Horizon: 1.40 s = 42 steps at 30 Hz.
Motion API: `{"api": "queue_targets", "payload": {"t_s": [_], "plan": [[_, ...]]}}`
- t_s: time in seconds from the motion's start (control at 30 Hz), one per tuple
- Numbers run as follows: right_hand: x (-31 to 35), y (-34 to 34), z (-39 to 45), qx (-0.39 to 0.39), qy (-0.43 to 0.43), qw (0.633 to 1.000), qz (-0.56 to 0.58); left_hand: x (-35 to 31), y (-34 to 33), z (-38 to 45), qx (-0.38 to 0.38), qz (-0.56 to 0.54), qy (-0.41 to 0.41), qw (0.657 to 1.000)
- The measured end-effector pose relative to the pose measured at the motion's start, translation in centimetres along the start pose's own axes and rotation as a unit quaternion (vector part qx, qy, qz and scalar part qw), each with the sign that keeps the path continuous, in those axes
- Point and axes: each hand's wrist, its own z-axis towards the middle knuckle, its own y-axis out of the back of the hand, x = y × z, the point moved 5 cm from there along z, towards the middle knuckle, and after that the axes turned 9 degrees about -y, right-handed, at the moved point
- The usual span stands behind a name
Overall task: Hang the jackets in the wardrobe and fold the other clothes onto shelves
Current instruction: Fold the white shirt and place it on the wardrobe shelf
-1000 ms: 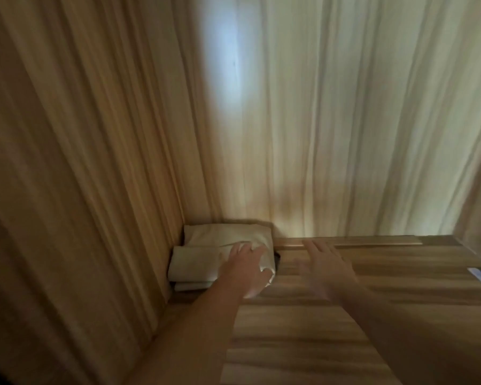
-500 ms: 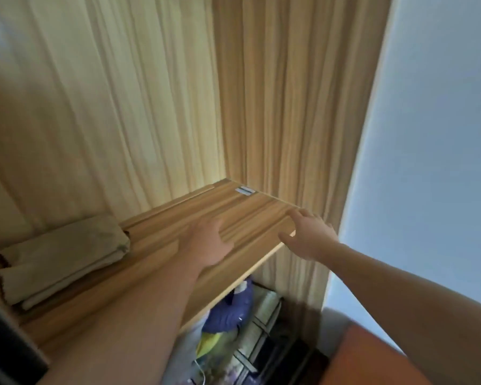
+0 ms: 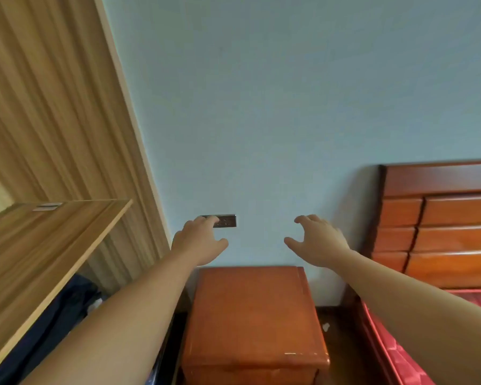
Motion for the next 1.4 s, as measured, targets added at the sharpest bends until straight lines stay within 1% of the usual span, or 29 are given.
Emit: {"api": "queue_targets", "payload": {"t_s": [0.17, 0.33, 0.43, 0.53, 0.77, 0.87, 0.93, 1.1, 1.2, 1.3, 1.4], "plan": [[-12.9, 3.9, -10.1, -0.041, -0.125, 0.991, 0.014, -13.2, -3.7, -2.1, 0.050, 0.011, -0.134, 0.990], [-21.8, 7.9, -22.0, -0.103, -0.264, 0.959, 0.005, -25.3, -6.6, -6.0, 0.072, -0.007, -0.282, 0.957], [-25.1, 8.2, -30.3, -0.118, -0.355, 0.927, 0.000, -30.6, -9.3, -10.1, 0.113, -0.024, -0.358, 0.927], [-26.9, 7.9, -38.8, -0.123, -0.433, 0.893, -0.020, -35.1, -11.4, -15.3, 0.142, -0.030, -0.422, 0.895], [-30.0, 8.8, -56.6, -0.154, -0.553, 0.819, -0.015, -45.5, -14.1, -29.7, 0.180, -0.029, -0.549, 0.815], [-31.6, 8.4, -63.7, -0.159, -0.594, 0.789, -0.004, -48.3, -15.7, -35.7, 0.195, -0.035, -0.575, 0.794], [-32.6, 7.5, -68.1, -0.159, -0.611, 0.775, -0.002, -49.8, -17.1, -39.7, 0.201, -0.028, -0.585, 0.785], [-35.6, 5.4, -75.0, -0.149, -0.624, 0.767, 0.019, -51.3, -20.4, -47.1, 0.231, -0.008, -0.577, 0.784], [-37.1, 4.4, -75.5, -0.137, -0.629, 0.764, 0.039, -51.1, -21.8, -47.7, 0.237, 0.010, -0.566, 0.789], [-38.7, 3.8, -73.3, -0.126, -0.613, 0.778, 0.043, -50.7, -23.0, -45.5, 0.241, 0.021, -0.542, 0.805], [-40.4, 3.7, -69.4, -0.112, -0.591, 0.798, 0.040, -50.5, -24.6, -41.7, 0.249, 0.034, -0.516, 0.819]]}}
